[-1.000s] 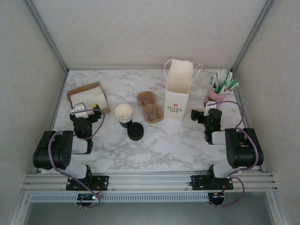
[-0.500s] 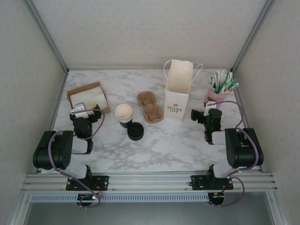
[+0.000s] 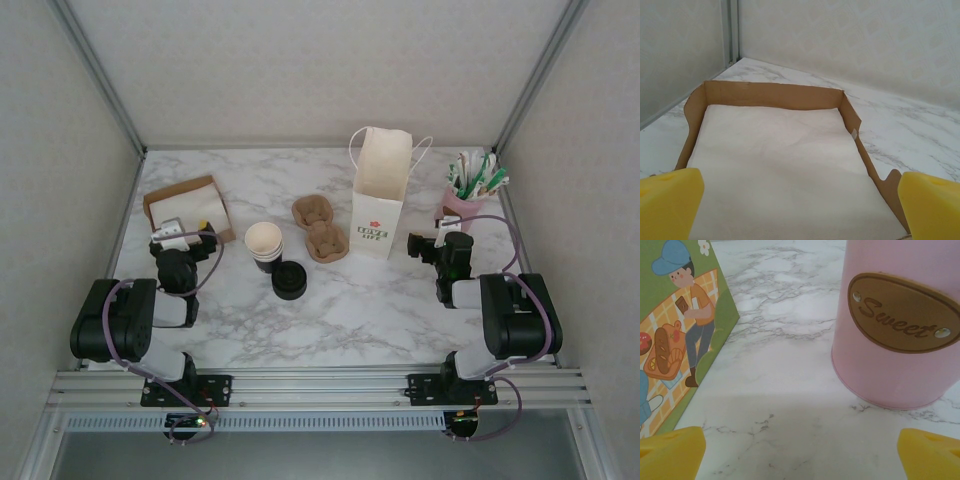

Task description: Pack the takeout coffee

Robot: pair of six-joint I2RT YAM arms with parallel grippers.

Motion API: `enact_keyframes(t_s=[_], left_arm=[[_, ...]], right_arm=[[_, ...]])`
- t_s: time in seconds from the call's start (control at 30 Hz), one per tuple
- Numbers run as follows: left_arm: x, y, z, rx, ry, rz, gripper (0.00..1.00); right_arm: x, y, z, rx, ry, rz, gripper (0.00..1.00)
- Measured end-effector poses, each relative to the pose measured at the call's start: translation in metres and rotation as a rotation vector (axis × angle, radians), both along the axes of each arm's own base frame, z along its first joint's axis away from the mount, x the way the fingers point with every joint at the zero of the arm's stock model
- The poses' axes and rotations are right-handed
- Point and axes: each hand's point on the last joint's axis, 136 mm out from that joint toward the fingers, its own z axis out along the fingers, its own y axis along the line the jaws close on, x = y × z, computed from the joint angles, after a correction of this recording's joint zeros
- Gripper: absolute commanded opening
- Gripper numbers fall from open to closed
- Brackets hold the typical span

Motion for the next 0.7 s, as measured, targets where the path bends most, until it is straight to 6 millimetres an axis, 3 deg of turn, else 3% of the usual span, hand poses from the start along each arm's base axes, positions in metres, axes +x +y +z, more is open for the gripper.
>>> enact_keyframes(t_s=[0.43,0.53,0.7], left_arm=[[-0.015,0.008,0.057,-0.014,-0.103,0.053,0.99],[-0.015,-0.002,0.071,-0.032,-0.122,0.015,0.99],[-0.02,-0.033,0.111,-0.056,-0.186,-0.098,0.99]], right_arm=[[-0.019,-0.006,0.071,-0.007,-0.083,-0.028,0.99],[-0.03,-0.007,0.109,0.006,-0.145,-0.032,0.99],[-0.063,-0.009,0.178,0.067,-0.271,-0.049,0.99]])
